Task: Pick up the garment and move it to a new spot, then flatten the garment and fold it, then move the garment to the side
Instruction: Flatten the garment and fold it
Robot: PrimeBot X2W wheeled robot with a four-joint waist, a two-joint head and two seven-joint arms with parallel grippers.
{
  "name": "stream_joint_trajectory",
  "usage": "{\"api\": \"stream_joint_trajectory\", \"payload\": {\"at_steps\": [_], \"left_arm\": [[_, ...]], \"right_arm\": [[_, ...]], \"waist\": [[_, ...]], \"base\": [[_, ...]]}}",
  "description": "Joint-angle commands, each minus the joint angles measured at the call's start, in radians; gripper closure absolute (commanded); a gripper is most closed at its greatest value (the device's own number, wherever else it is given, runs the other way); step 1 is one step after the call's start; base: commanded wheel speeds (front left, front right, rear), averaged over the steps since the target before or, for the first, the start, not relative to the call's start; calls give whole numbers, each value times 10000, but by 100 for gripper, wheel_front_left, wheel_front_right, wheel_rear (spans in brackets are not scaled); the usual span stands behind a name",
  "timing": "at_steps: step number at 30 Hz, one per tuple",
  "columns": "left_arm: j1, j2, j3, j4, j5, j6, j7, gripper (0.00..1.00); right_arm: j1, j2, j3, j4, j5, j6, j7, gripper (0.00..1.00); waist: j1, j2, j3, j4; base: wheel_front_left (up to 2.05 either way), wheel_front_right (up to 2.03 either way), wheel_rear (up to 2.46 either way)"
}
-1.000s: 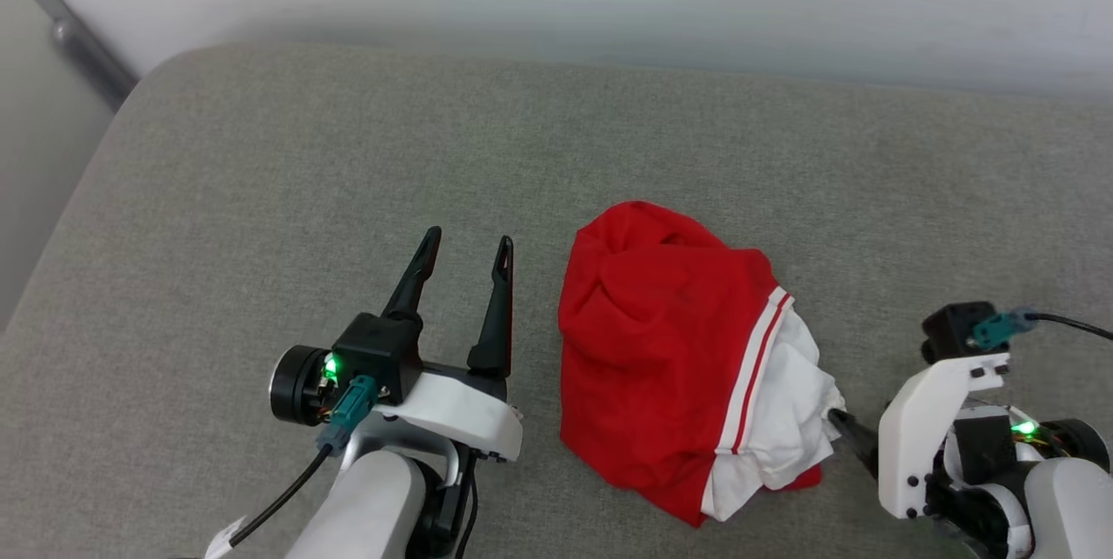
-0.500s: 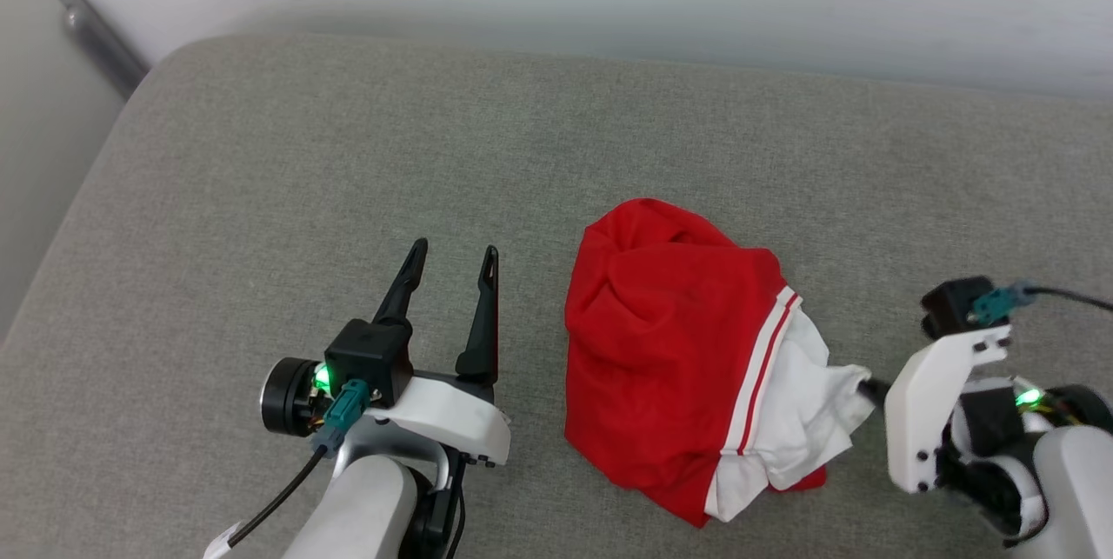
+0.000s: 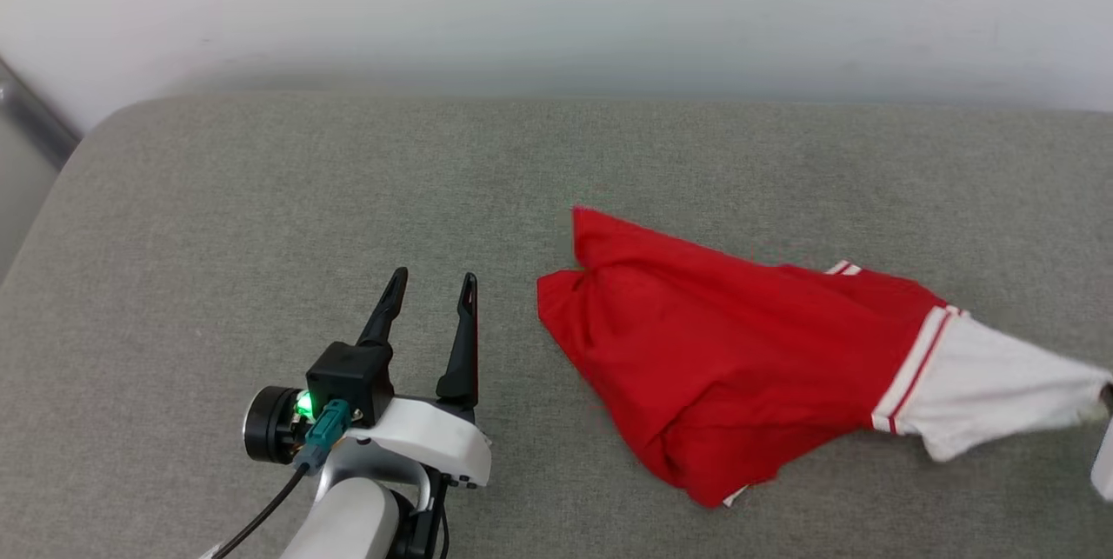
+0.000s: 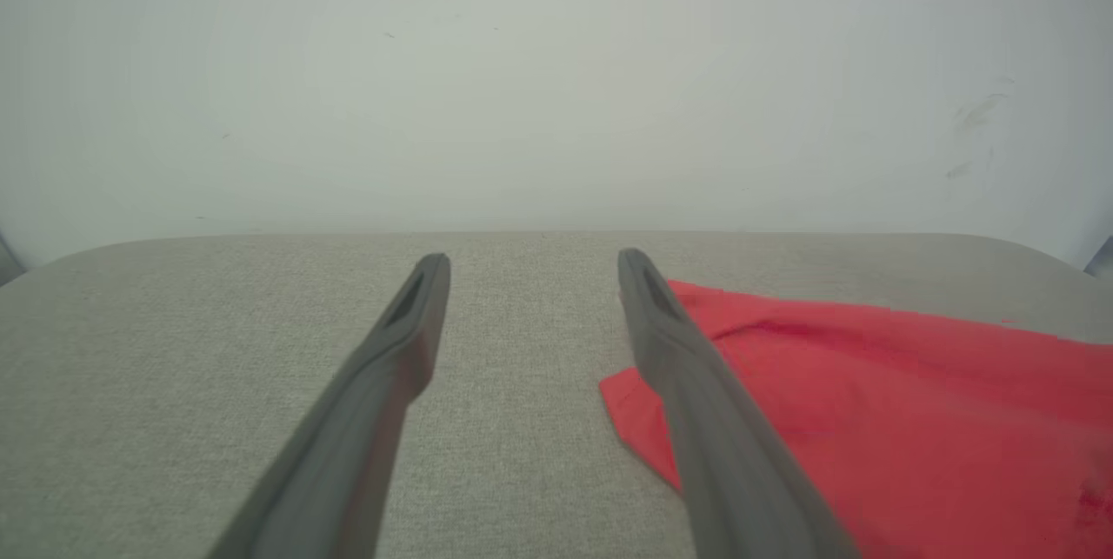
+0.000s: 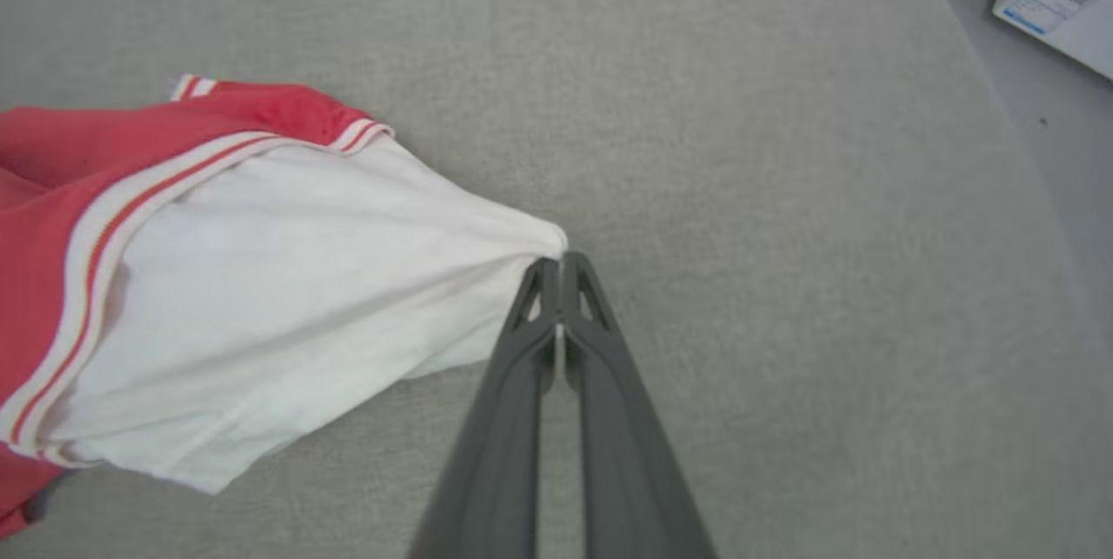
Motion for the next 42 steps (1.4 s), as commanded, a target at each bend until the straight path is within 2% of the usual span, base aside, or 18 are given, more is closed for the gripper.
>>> {"api": "stream_joint_trajectory", "payload": {"at_steps": [1,5,6,7,8,14,19,24,32,42], "left_arm": [[127,49,21,-37,-25,51,19,0],[175,118,-3,-64,-47,73,100,0],[193,136,-2,-74,-61,94,116,0],[222,162,5,-89,-72,92,148,0],[260,185,17,-101,-94,116,180,0],[500,298,22,-138,-165,193,283,0],[845,410,32,-149,-263,266,421,0],[1159,555,25,-223,-323,354,553,0],[1454,758,23,-216,-403,431,711,0],[1589,906,5,-139,-428,507,791,0]], "right_arm": [[359,199,-226,319,-30,-1,-172,100],[1124,627,-746,1587,-4,-3,-859,100],[1191,774,-794,1890,81,-3,-1085,88],[1248,856,-766,2163,114,-3,-1306,54],[1254,902,-730,2364,113,-3,-1569,0],[940,786,-442,2606,176,-3,-3478,0],[960,939,-392,2010,-213,-3,-5392,0],[1226,1255,146,1021,-660,-3,-6575,0],[2135,1915,1581,-859,-983,-3,-7271,0],[3509,2303,2683,-2472,-1011,-3,-7029,0]], "waist": [[0,0,-27,-48],[0,0,-115,-107],[0,0,-135,-129],[0,0,-150,-154],[0,0,-173,-181],[0,0,-501,-303],[0,0,-971,-362],[0,0,-1300,-388],[0,0,-1630,-522],[0,0,-1824,-712]], "base": [[0,0,0],[0,0,0],[0,0,0],[0,0,0],[0,0,0],[0,0,0],[0,0,0],[0,0,0],[0,0,0],[0,0,0]]}}
